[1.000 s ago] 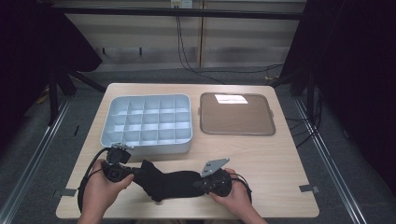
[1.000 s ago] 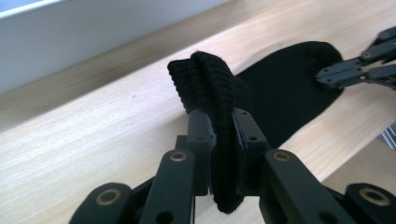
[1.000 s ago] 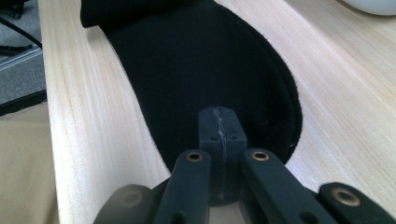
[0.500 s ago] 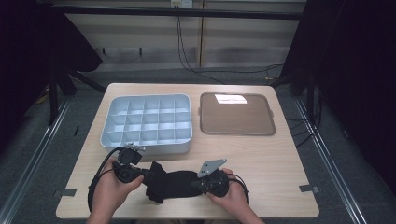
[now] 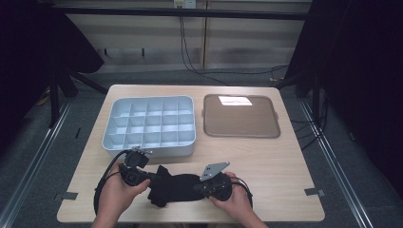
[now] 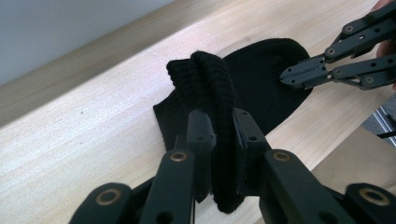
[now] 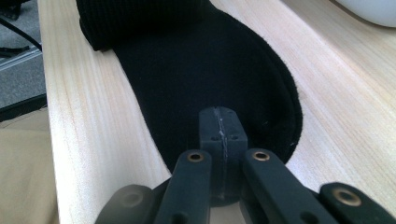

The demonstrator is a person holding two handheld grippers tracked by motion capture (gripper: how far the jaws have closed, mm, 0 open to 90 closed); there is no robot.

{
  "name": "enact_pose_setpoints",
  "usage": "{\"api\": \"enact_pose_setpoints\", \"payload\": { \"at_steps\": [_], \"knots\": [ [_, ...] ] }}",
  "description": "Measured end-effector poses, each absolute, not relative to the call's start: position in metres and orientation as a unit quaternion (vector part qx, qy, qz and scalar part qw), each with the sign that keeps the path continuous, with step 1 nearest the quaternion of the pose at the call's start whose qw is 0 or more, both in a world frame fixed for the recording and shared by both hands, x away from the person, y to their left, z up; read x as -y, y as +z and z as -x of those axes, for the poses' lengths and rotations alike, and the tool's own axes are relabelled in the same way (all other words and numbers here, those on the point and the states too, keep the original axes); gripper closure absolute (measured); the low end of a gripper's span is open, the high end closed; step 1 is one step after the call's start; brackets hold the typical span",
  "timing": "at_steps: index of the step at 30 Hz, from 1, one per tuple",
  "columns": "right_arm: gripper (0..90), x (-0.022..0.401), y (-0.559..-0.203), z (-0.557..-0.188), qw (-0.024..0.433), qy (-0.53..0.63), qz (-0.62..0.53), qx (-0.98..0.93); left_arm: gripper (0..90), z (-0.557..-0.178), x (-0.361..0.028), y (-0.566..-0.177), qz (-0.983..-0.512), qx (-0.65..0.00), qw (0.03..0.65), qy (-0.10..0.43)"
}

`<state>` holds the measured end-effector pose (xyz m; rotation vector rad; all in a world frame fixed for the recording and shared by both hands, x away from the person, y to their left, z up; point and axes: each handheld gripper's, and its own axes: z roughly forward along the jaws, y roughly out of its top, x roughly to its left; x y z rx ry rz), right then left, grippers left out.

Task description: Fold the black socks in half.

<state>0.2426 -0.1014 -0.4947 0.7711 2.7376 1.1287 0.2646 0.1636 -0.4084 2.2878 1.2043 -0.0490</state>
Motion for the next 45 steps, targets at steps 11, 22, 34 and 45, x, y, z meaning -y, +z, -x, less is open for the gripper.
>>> {"api": "enact_pose_setpoints", "payload": {
  "at_steps": [11,22,34,45],
  "knots": [
    [90.0,0.101,-0.495,-0.242,0.041,0.370,-0.254,-0.893,79.3,-0.264,-0.159,-0.406,-0.852,-0.443,0.277,-0.021],
    [90.0,0.108,-0.477,-0.242,0.050,0.391,-0.255,-0.883,79.3,-0.266,-0.158,-0.407,-0.852,-0.447,0.273,-0.022],
    [90.0,0.144,-0.474,-0.249,0.062,0.381,-0.291,-0.876,79.3,-0.265,-0.157,-0.408,-0.853,-0.445,0.273,-0.023],
    [90.0,0.125,-0.487,-0.246,0.045,0.353,-0.265,-0.896,79.1,-0.265,-0.150,-0.412,-0.854,-0.441,0.276,-0.027]
  ]
}}
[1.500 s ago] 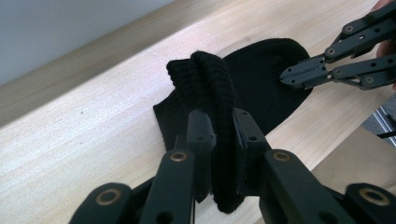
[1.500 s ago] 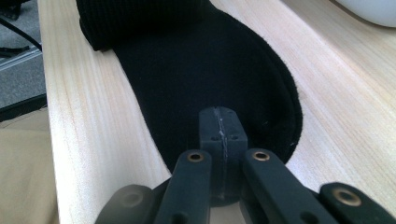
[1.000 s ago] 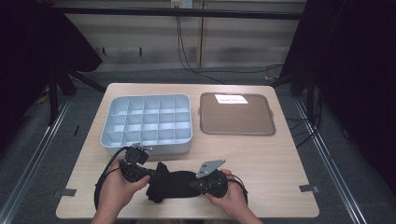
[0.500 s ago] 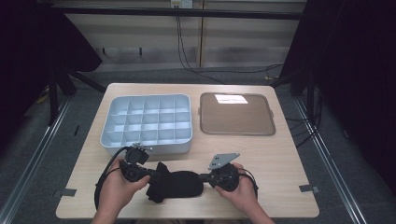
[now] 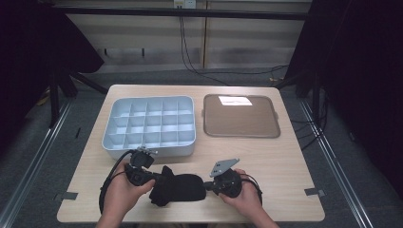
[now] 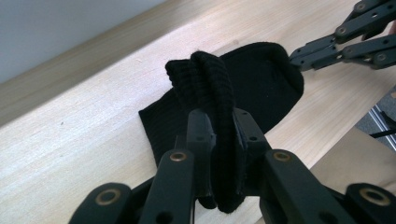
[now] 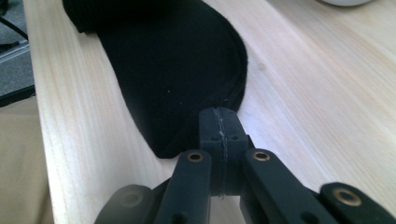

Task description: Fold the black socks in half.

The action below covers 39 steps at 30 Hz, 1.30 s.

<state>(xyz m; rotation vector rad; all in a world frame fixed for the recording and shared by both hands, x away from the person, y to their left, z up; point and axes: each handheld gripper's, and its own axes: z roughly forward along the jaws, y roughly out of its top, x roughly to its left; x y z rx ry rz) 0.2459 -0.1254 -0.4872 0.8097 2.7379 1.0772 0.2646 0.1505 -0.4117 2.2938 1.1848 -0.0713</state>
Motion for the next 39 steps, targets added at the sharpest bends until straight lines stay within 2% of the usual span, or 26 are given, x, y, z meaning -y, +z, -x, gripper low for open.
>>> {"api": "enact_pose_setpoints", "payload": {
  "at_steps": [24,39],
  "knots": [
    [90.0,0.108,-0.492,-0.244,0.042,0.357,-0.248,-0.900,79.1,-0.265,-0.102,-0.425,-0.882,-0.400,0.246,-0.037],
    [90.0,0.108,-0.493,-0.244,0.040,0.355,-0.246,-0.901,78.3,-0.267,-0.094,-0.440,-0.882,-0.403,0.240,-0.041]
  ]
}}
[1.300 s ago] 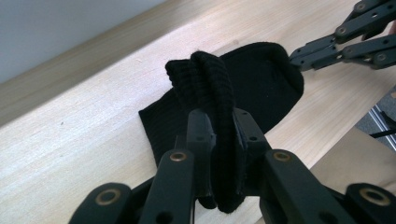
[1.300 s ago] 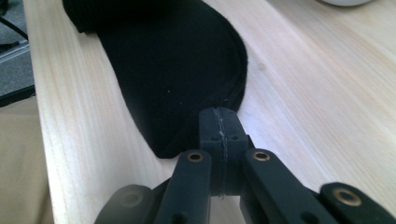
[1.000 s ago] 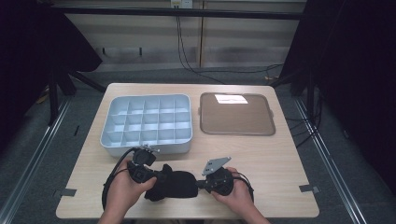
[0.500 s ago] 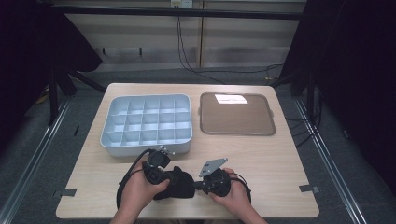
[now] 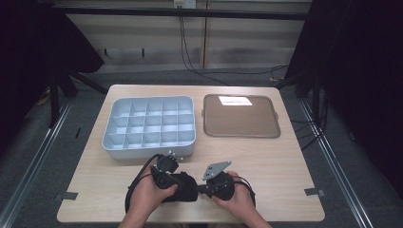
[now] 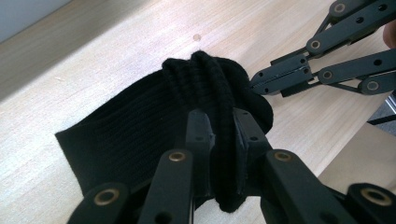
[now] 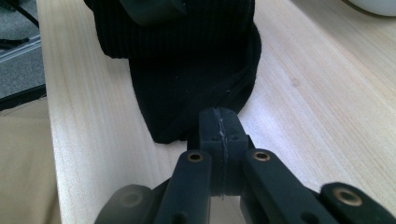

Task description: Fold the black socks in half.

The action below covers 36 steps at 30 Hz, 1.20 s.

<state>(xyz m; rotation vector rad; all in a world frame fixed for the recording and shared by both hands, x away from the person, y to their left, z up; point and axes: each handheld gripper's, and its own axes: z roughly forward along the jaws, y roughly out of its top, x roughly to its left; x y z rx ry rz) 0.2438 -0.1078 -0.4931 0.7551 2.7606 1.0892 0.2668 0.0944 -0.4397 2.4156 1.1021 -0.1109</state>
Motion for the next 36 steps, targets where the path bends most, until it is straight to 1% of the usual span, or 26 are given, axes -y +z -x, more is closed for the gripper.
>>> {"api": "enact_pose_setpoints", "payload": {
  "at_steps": [8,20,30,36],
  "knots": [
    [90.0,0.109,-0.493,-0.244,0.039,0.354,-0.247,-0.901,76.0,-0.269,-0.093,-0.442,-0.882,-0.404,0.238,-0.050],
    [90.0,0.110,-0.492,-0.244,0.040,0.357,-0.251,-0.899,64.6,-0.267,-0.098,-0.433,-0.876,-0.400,0.263,-0.060],
    [90.0,0.112,-0.491,-0.245,0.041,0.359,-0.250,-0.898,59.6,-0.269,-0.113,-0.424,-0.866,-0.411,0.277,-0.063],
    [90.0,0.113,-0.491,-0.245,0.039,0.359,-0.254,-0.897,57.0,-0.271,-0.128,-0.420,-0.851,-0.433,0.293,-0.055]
  ]
}}
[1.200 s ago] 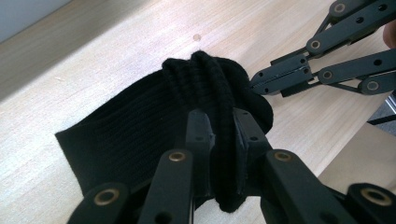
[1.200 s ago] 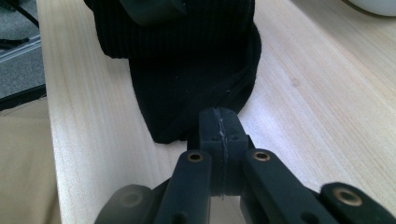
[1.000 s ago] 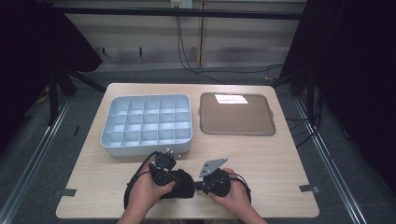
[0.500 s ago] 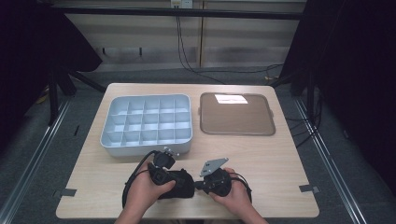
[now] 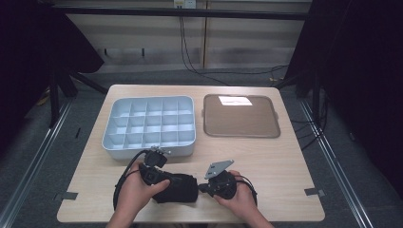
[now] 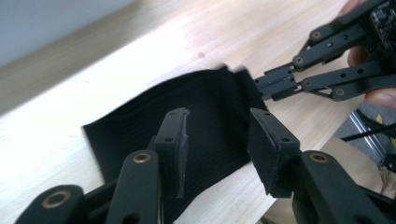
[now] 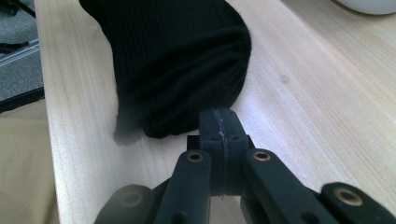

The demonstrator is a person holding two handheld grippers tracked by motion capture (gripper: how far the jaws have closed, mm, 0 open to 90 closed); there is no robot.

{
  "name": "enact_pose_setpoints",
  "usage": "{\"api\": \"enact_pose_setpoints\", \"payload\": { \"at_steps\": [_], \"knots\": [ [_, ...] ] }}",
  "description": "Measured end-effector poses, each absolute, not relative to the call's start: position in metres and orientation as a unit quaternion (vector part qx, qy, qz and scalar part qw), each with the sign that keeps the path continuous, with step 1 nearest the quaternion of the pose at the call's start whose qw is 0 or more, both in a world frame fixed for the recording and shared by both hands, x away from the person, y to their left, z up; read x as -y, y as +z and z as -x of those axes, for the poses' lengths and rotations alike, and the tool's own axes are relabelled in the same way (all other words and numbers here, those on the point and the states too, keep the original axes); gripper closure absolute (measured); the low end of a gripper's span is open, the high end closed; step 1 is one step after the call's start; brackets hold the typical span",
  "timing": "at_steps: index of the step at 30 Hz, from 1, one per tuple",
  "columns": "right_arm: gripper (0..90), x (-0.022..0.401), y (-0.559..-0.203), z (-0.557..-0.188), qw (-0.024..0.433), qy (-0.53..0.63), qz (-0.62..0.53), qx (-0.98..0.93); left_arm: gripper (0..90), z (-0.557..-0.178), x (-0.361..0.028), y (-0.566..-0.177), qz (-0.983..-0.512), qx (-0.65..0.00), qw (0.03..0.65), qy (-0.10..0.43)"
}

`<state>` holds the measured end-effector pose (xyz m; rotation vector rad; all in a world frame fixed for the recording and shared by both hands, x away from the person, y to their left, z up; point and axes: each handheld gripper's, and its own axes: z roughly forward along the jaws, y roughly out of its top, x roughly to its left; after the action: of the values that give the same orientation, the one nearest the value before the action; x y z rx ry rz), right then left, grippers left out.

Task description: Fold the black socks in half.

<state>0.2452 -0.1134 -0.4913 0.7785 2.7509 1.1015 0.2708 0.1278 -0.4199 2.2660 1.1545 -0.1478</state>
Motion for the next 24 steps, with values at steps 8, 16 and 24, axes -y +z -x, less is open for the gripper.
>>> {"api": "enact_pose_setpoints", "payload": {
  "at_steps": [8,16,24],
  "knots": [
    [90.0,0.113,-0.491,-0.245,0.038,0.357,-0.256,-0.897,54.2,-0.272,-0.145,-0.435,-0.845,-0.461,0.268,-0.038],
    [90.0,0.113,-0.491,-0.245,0.038,0.357,-0.257,-0.897,52.9,-0.273,-0.160,-0.446,-0.841,-0.477,0.252,-0.033],
    [90.0,0.113,-0.491,-0.245,0.040,0.356,-0.257,-0.897,52.7,-0.274,-0.167,-0.455,-0.839,-0.486,0.243,-0.036]
  ]
}}
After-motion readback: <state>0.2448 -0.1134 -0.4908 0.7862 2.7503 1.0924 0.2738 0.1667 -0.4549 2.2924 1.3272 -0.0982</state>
